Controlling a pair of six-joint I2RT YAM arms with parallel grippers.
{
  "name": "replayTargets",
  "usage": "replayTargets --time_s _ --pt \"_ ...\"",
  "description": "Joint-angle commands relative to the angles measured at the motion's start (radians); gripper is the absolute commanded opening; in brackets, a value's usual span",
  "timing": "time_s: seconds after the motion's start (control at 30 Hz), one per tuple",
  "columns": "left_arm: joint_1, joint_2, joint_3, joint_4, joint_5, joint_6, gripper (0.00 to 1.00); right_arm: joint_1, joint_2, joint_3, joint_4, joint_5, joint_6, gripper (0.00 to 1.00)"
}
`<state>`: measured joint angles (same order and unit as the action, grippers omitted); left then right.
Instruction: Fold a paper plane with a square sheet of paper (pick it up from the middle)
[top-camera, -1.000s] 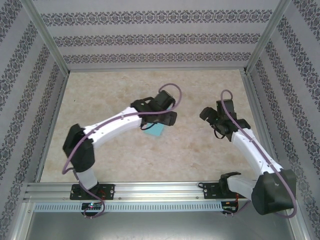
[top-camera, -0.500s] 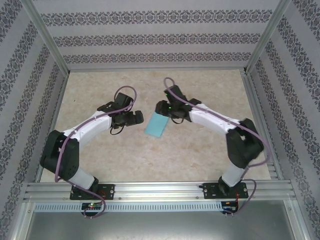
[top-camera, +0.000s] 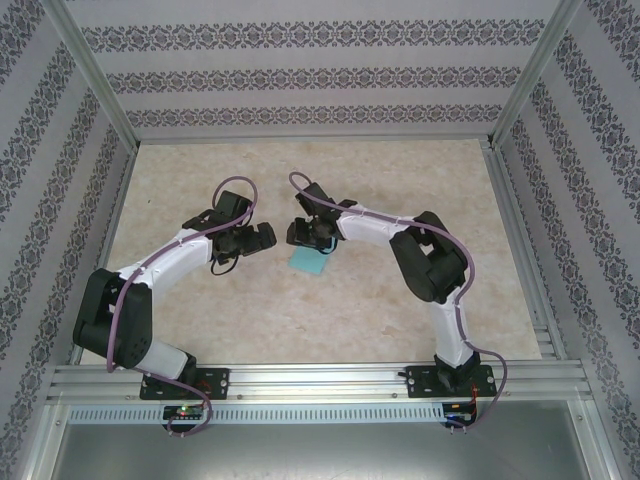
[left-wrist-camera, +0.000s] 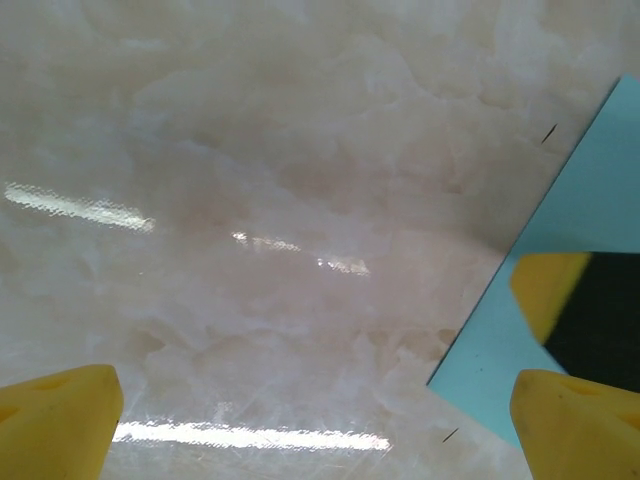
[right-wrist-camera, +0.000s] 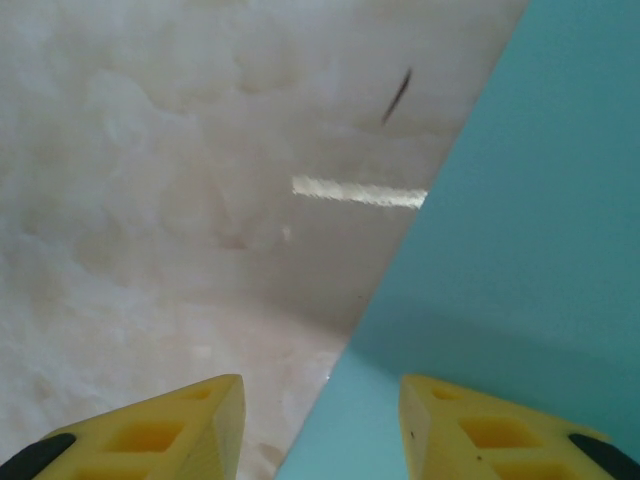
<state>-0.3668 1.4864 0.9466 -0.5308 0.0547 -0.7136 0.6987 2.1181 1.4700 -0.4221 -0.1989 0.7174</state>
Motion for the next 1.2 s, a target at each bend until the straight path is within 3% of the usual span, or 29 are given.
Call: replayTargets --time_s 0.0,0.23,0.5,0.6,0.8,0.93,1.17 --pt "0.012 -0.017 -0.012 0.068 0.036 -0.013 1.0 0.005 0.035 0.03 -0.031 -0.041 -0.067 0.45" --pt "0.01 -0.01 -0.014 0.097 0.084 0.0 1.0 0.004 0.034 -0.028 -0.111 -0.044 -0.218 0.47" --pt "0.007 -0.002 -0.023 0.165 0.17 0.008 0.97 -0.031 -0.153 -0.226 -0.147 -0.089 -0.418 0.47" --pt "-0.004 0.018 -0.018 0.199 0.213 0.008 0.94 -0.043 -0.22 -0.242 -0.099 -0.102 -0.356 0.48" --pt "-0.056 0.07 0.018 0.268 0.327 0.011 0.82 -0.082 -0.439 -0.386 0.043 -0.055 -0.083 0.56" --pt "-0.126 0.15 0.082 0.321 0.403 0.005 0.69 -0.136 -0.575 -0.528 0.073 -0.02 0.015 0.61" --pt "-0.216 0.31 0.219 0.358 0.461 -0.018 0.48 -0.231 -0.651 -0.703 0.145 -0.164 0.05 0.63"
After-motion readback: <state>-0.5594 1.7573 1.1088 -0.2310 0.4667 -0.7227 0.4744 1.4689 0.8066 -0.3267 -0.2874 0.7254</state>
